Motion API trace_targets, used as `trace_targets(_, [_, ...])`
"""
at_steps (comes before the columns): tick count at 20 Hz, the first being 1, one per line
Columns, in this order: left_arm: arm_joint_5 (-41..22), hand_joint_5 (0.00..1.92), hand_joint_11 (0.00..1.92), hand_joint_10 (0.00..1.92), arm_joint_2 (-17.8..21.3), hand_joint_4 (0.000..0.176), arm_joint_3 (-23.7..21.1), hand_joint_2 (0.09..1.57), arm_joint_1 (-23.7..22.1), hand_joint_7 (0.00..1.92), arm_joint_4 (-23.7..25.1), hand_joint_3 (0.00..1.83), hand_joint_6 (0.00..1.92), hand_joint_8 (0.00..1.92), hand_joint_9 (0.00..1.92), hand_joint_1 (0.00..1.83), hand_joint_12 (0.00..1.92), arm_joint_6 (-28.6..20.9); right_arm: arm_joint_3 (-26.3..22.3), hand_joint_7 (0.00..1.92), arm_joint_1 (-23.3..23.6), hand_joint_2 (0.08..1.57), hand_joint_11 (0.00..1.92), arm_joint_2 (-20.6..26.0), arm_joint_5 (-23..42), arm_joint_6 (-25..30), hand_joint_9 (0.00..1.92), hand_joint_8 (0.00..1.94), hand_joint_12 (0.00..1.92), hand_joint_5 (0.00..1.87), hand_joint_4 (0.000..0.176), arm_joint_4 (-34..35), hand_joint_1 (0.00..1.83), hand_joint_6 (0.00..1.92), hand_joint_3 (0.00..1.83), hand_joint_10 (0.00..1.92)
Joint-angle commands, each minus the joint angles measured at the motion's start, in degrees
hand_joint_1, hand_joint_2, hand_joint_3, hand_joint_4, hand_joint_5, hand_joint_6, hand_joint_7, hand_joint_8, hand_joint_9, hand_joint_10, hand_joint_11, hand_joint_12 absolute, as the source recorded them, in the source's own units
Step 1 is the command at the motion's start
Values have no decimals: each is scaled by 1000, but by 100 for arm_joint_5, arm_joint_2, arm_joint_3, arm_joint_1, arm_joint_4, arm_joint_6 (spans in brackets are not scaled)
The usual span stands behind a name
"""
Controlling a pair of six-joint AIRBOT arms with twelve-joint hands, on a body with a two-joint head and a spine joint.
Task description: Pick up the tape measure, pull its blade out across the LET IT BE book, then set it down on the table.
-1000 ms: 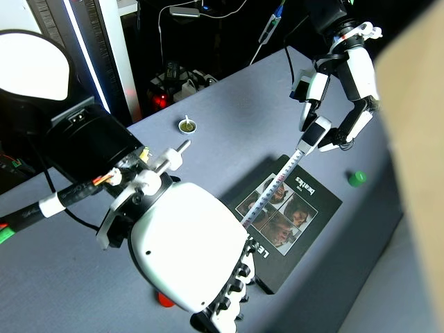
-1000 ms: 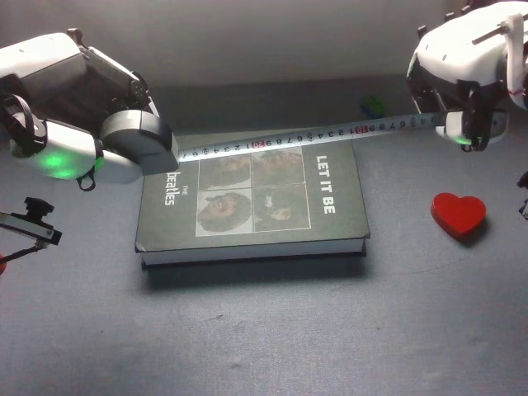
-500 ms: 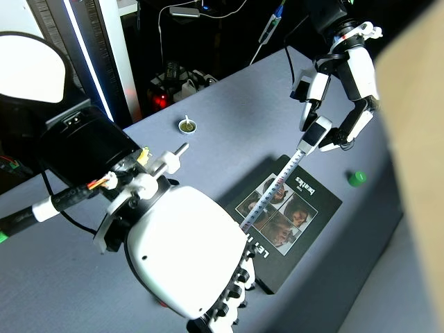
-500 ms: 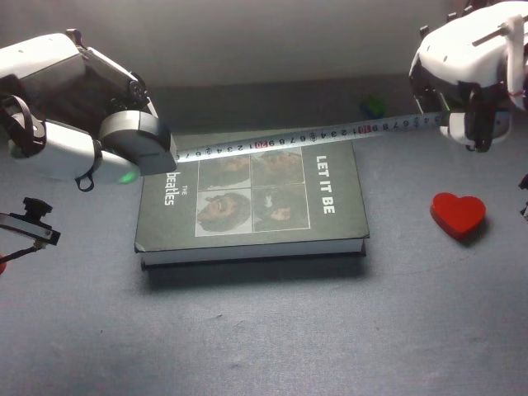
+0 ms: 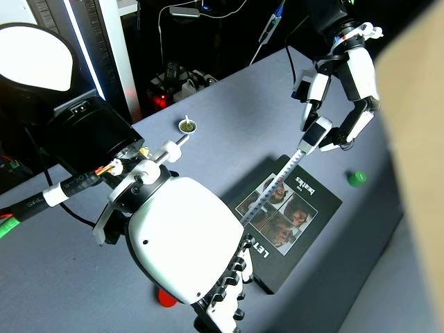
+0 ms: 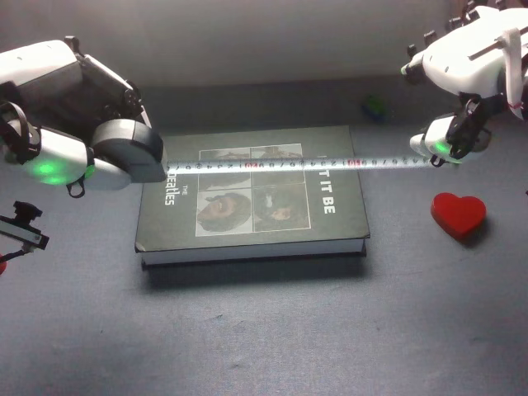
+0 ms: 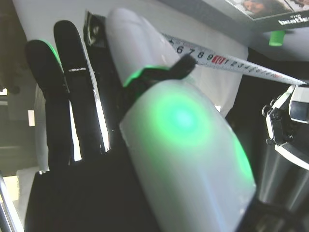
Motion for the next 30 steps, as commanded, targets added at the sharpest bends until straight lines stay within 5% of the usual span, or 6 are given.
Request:
trace_targets(1, [-660, 977, 1133, 956, 42, 0, 19, 1046, -46, 1223, 21, 0, 808, 475, 1129, 1395, 784, -77, -33, 127, 8, 1101, 0, 34, -78, -26, 73, 0, 450, 186, 0, -410, 521, 8, 0, 3])
trace_targets(4, [-737, 980, 1146, 964, 42, 0, 21, 1046, 24, 1225, 39, 0, 794, 475, 1128, 1395, 788, -134, -93, 0, -25, 1048, 0, 43, -76, -51, 0, 0, 14, 1, 0, -410, 284, 0, 0, 0])
trace_targets(15, [-1013, 970, 1099, 986, -375, 0, 911, 1051, 612, 1206, 919, 0, 829, 499, 1110, 1394, 807, -1630, -991, 0, 485, 1043, 0, 274, -374, -59, 0, 0, 0, 0, 0, -405, 194, 0, 0, 0])
trace_targets(23, [-1343, 1051, 1126, 875, -626, 0, 1241, 1015, 995, 1344, 352, 1, 677, 258, 1210, 1402, 799, -1861, -1578, 0, 509, 1060, 4, 369, -512, 181, 0, 0, 2, 0, 0, -528, 191, 0, 5, 0])
trace_targets(25, [-1459, 969, 1134, 963, -689, 0, 1320, 1051, 1147, 1212, 237, 0, 814, 494, 1129, 1395, 754, -1903, -1578, 0, 336, 1070, 31, 312, -511, 286, 0, 0, 14, 0, 0, -753, 189, 0, 9, 0])
trace_targets(30, [-1840, 966, 1146, 977, -861, 0, 1497, 1050, 1558, 1218, -157, 0, 821, 487, 1117, 1394, 765, -1906, -1578, 8, 215, 1076, 32, 296, -392, 354, 0, 3, 18, 15, 0, -814, 178, 5, 7, 0])
